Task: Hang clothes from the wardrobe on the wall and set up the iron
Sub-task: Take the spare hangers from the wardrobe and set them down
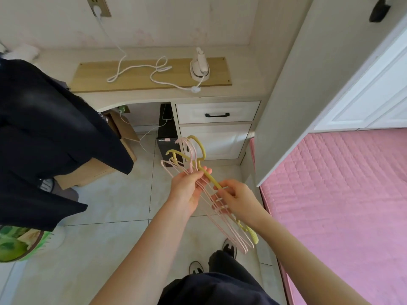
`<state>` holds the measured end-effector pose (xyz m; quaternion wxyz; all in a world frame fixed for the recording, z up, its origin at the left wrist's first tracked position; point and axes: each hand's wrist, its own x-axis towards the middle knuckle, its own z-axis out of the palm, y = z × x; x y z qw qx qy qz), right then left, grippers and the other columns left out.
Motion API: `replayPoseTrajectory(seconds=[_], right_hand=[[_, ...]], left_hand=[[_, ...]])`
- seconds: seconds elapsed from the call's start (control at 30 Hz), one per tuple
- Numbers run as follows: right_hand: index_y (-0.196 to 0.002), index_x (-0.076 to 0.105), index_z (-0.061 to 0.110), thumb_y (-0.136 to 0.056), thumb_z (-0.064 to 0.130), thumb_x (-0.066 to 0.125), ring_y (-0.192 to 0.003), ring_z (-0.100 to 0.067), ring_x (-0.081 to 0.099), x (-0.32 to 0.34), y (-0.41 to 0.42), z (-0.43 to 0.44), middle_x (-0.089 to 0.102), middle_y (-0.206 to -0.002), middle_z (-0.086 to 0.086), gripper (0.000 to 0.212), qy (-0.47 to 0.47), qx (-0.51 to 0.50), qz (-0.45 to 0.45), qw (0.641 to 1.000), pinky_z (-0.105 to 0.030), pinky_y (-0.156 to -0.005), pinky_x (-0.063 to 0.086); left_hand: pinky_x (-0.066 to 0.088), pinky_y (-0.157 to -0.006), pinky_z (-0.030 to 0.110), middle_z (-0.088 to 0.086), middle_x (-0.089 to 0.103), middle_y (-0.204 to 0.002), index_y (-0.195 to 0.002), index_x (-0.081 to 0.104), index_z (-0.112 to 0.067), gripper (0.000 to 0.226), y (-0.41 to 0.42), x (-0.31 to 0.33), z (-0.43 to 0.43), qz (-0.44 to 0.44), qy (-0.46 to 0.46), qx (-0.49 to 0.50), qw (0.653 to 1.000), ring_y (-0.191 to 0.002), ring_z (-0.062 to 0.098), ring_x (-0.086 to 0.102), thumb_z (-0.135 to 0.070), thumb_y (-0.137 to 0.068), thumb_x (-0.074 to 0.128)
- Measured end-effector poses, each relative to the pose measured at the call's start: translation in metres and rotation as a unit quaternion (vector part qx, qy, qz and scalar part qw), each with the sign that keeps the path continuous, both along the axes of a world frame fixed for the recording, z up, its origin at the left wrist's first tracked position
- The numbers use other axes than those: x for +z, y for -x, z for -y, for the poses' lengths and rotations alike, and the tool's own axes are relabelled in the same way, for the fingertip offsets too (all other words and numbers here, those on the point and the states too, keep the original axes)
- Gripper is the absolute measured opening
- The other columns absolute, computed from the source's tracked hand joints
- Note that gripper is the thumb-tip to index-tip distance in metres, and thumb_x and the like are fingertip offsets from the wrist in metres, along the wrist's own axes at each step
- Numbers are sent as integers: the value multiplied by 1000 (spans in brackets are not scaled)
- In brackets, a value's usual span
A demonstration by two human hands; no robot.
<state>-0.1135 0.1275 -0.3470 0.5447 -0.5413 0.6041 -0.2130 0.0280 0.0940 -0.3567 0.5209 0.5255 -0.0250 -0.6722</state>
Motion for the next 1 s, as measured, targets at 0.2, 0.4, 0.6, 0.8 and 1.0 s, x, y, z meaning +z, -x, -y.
replayPoseTrajectory(seconds=[0.2, 0.4, 0.6, 0.8, 1.0], right_hand=[[-105, 59, 15, -98, 15, 49, -75, -13, 73, -4, 6, 48, 73, -91, -5, 13, -14, 12, 10, 1000, -36, -77, 60], [-108, 61, 2, -98, 9, 42, -81, -19, 73, 1, 24, 118, 72, -98, -11, 22, -84, 34, 61, 994, -29, -73, 59], [-104, 66, 9, -98, 21, 49, -71, -15, 66, 4, 44, 183, 73, -91, -4, 21, -134, 15, 91, 987, -29, -67, 55], [-97, 67, 3, -95, 14, 54, -64, -16, 58, 3, 61, 232, 65, -77, -6, 16, -174, -31, 148, 973, -29, -64, 49], [-89, 64, 3, -95, 10, 54, -55, -15, 50, 5, 67, 273, 56, -69, -7, 14, -194, -82, 223, 952, -27, -54, 45]], left_hand=[[54, -83, 34, 20, 66, -102, -108, 58, 8, 19, 6, 0, 50, -5, 1, -32, 999, -93, 26, 67, 10, -92, 47], [52, -72, 29, 19, 63, -106, -116, 54, 9, 27, 21, 2, 118, -10, -14, -64, 998, -92, 23, 66, 13, -90, 47], [52, -75, 32, 18, 64, -98, -101, 58, 6, 20, 48, 10, 180, -5, -9, -92, 996, -91, 23, 66, 14, -92, 43], [49, -70, 34, 19, 67, -93, -100, 59, 5, 21, 68, 14, 231, 18, -15, -149, 989, -80, 24, 65, 11, -94, 39], [58, -65, 27, 19, 64, -97, -111, 55, 11, 25, 76, 22, 284, -7, 5, -190, 982, -84, 21, 65, 14, -94, 37]])
